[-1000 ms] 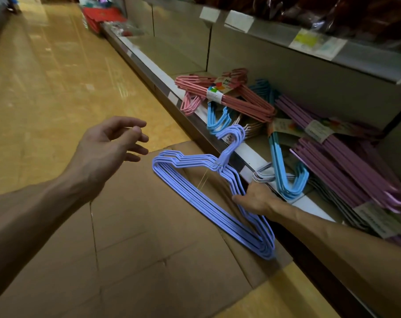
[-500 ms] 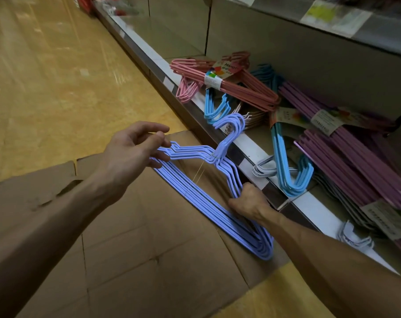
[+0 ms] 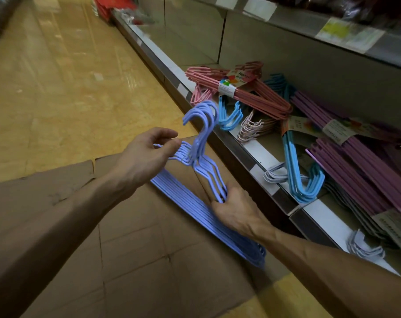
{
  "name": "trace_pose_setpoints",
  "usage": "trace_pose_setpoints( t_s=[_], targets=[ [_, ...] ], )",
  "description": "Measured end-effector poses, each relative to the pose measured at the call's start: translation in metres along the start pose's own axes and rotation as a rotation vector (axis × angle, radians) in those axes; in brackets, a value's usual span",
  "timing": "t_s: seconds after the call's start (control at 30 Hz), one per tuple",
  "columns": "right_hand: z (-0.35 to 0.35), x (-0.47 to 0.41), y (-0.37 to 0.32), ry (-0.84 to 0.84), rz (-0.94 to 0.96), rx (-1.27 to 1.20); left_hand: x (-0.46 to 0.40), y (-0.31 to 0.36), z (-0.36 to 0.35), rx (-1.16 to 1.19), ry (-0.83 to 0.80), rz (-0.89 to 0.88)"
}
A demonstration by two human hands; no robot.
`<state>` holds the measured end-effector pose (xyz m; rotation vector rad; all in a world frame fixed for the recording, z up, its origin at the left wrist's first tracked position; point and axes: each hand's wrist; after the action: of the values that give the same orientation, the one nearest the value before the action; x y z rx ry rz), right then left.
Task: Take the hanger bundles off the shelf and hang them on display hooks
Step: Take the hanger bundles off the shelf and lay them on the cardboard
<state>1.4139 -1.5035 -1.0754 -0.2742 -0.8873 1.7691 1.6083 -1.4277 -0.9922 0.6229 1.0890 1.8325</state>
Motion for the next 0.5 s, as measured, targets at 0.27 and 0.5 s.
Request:
trace_pose_setpoints(
  t_s=[0.27,0.5],
  targets=[
    [-0.044,0.047,-0.066,-0.136,0.15,-0.068,0.024,0.016,0.045,-0.176,0.016,-0.037],
    [-0.07,0.088,-0.117,-0.227,0.284,-0.129,0.046,0.019,0.098,-0.068,0.331,0.029]
  ],
)
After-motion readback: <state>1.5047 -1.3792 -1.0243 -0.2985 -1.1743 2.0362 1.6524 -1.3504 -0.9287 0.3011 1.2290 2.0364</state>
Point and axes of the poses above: each hand's wrist, its own x-axis away from the middle knuckle, its own z-axis out of the back of the hand, y = z × x, and after that the axes turned 11 degrees about -x, right-handed
